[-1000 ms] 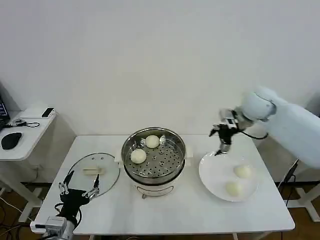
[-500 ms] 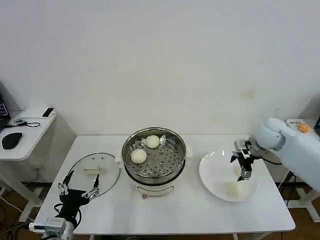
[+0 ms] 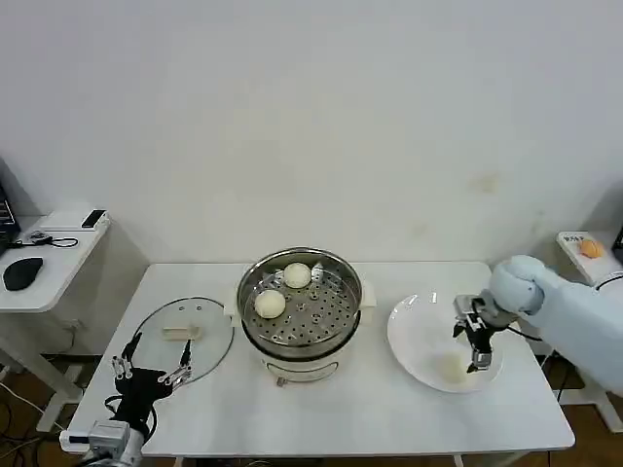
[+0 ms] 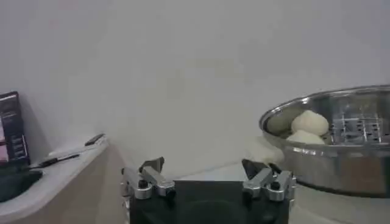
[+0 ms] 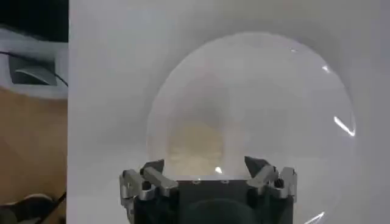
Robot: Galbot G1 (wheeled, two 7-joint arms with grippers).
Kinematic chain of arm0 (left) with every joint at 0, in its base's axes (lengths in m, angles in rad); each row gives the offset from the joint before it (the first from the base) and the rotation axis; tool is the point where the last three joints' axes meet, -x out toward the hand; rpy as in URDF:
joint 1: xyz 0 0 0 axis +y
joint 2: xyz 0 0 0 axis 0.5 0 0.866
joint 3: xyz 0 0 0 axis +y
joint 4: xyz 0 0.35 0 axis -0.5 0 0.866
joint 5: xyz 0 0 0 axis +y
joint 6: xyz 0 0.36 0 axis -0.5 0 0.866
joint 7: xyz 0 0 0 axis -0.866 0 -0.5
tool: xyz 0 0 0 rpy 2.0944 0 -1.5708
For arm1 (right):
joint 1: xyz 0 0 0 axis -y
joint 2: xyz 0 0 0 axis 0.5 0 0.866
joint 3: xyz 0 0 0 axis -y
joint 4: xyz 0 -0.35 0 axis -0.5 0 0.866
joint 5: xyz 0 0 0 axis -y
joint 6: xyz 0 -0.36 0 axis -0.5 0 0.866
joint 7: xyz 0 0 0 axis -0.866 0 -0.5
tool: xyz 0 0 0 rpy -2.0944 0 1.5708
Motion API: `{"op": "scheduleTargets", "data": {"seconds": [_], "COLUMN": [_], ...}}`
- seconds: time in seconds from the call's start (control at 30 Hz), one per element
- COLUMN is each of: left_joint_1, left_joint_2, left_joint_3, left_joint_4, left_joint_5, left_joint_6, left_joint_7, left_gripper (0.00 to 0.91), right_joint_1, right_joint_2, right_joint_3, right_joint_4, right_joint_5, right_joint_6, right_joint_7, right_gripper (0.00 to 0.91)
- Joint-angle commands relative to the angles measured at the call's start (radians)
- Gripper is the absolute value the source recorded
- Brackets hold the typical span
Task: Take steamed baozi put them in steamer then cover it.
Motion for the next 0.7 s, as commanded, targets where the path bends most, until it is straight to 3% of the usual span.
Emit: {"op": "scheduleTargets", "data": {"seconds": [0.03,0.7], "left_joint_1": [-0.006,-0.022], "left_joint_2": [0.0,0.008], "left_joint_3": [0.0,0.007], "left_joint_4": [0.018,0.049], "left_joint_5": [0.002,0.002], "left_joint_6": [0.0,0.001], "left_joint_7": [0.001,0.005], "left_gripper": [0.907,0.907], "right_joint_1": [-0.021,-0.031], "right_joint_2": [0.039,0.037], "right_joint_3": [-0.01,-0.017], "right_joint_4": [-0.036,-0.049], "right_joint_5": [-0.009,-0.03], "right_joint_6": [0.002,0.006], "right_joint_7": [0.016,0.011], "right_gripper": [0.907,0.907]}}
